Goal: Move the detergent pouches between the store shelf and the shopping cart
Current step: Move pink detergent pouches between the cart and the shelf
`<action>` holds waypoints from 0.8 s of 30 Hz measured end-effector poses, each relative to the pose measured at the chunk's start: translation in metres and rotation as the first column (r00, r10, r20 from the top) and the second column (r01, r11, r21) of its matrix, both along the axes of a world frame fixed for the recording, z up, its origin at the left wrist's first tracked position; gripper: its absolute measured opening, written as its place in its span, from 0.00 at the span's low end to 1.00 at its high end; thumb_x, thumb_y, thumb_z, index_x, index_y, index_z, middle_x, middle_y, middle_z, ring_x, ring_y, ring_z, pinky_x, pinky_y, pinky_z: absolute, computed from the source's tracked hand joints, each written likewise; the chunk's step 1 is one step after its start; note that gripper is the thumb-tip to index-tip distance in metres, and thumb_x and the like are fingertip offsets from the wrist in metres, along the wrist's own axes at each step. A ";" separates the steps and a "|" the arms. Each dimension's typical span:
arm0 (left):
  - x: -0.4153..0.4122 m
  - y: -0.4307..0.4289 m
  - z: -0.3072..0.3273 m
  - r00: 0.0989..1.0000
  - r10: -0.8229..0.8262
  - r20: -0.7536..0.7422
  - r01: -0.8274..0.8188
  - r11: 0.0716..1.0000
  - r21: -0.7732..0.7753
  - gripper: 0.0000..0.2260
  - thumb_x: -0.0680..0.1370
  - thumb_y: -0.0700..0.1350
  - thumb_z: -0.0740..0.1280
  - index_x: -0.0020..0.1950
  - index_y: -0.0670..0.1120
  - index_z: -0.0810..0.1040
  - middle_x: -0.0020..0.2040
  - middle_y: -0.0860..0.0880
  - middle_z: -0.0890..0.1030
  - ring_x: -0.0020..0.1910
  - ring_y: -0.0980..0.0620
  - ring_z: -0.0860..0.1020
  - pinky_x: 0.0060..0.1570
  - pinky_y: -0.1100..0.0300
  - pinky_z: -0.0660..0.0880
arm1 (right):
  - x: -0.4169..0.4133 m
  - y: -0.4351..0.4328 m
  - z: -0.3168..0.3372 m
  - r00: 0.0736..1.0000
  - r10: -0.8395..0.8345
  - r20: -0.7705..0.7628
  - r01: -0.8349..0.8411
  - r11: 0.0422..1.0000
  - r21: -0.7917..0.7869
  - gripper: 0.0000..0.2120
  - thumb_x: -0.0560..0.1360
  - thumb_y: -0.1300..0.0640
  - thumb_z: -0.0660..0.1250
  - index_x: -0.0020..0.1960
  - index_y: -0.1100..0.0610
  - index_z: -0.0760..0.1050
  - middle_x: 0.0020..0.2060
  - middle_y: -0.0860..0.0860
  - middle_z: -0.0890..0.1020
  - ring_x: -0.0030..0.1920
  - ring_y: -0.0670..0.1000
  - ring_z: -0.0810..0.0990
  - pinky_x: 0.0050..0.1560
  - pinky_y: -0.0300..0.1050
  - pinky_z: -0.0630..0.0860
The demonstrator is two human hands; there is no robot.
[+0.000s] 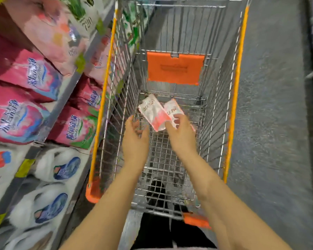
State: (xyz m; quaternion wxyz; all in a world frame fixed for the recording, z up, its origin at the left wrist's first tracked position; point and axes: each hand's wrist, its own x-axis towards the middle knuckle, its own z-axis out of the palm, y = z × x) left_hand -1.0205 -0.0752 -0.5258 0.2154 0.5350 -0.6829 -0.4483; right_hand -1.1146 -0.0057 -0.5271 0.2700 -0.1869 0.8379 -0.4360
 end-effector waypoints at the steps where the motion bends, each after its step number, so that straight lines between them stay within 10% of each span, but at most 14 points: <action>1: -0.010 -0.005 -0.018 1.000 -0.007 0.021 0.006 0.999 0.033 0.24 0.78 0.44 0.64 0.72 0.46 0.62 0.58 0.50 0.75 0.47 0.55 0.74 0.40 0.69 0.63 | -0.007 -0.006 -0.016 0.999 -0.019 0.031 0.018 0.999 0.027 0.20 0.77 0.50 0.63 0.65 0.59 0.69 0.60 0.56 0.76 0.59 0.55 0.74 0.59 0.50 0.71; 12: -0.114 -0.104 -0.229 0.964 0.150 0.220 -0.238 0.854 0.463 0.31 0.76 0.48 0.67 0.74 0.42 0.56 0.65 0.39 0.72 0.62 0.42 0.73 0.61 0.53 0.69 | -0.109 -0.123 -0.197 0.933 -0.187 0.308 0.130 0.972 0.197 0.23 0.78 0.50 0.61 0.69 0.60 0.65 0.61 0.56 0.77 0.59 0.55 0.76 0.54 0.41 0.69; 24: -0.137 -0.156 -0.322 0.928 0.300 0.220 -0.367 0.642 0.673 0.37 0.63 0.62 0.67 0.66 0.43 0.68 0.60 0.46 0.77 0.58 0.43 0.77 0.58 0.47 0.74 | -0.138 -0.182 -0.296 0.941 0.082 0.327 -0.174 0.949 0.262 0.28 0.72 0.44 0.68 0.65 0.59 0.68 0.56 0.53 0.77 0.55 0.53 0.76 0.48 0.42 0.70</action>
